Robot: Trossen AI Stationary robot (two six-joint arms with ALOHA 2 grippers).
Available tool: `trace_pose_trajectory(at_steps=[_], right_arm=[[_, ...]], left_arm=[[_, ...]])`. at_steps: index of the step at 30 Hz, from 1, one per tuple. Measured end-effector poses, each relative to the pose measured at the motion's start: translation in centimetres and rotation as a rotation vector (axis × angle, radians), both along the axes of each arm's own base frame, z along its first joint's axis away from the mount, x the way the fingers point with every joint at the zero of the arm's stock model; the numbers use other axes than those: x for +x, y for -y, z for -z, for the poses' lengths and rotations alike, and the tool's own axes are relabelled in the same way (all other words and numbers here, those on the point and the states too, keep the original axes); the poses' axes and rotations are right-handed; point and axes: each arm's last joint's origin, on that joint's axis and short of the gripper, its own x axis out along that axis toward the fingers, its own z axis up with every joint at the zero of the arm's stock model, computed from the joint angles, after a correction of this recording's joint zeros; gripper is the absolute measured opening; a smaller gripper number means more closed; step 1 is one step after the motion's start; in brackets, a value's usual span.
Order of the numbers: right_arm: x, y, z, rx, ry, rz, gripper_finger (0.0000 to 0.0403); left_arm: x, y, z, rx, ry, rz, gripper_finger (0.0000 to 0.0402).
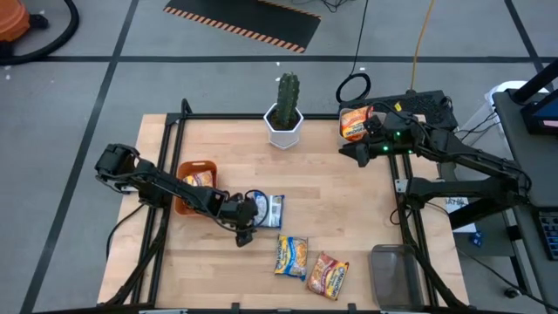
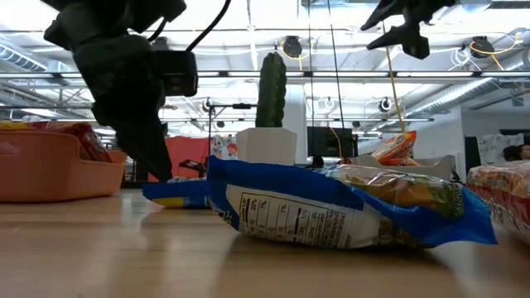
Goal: Sort Maruchan noodles
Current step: Put the top blue noodle pack into the black bin
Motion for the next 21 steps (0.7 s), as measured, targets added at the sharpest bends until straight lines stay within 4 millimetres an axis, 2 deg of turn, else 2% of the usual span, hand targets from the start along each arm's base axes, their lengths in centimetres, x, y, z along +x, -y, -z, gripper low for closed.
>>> trace_pose_trajectory(at_steps=[6, 12, 21], right_arm=[[0.0, 0.0, 0.0, -0.108, -0.024, -0.060, 0.0171], [-0.1, 0.4, 0.1, -0.154, -0.035, -0.063, 0.0171], [-0.5, 1.4, 0.0, -0.236, -0.056, -0.049, 0.0171]], left_arm=[[-0.5, 0.0, 0.4, -0.012, -0.037, -0.030, 0.0246], [-1.6, -0.2, 2.1, -0.034, -0.034, -0.060, 0.0246], [-2.1, -0.6, 3.1, -0.015, 0.074, -0.006, 0.0246]])
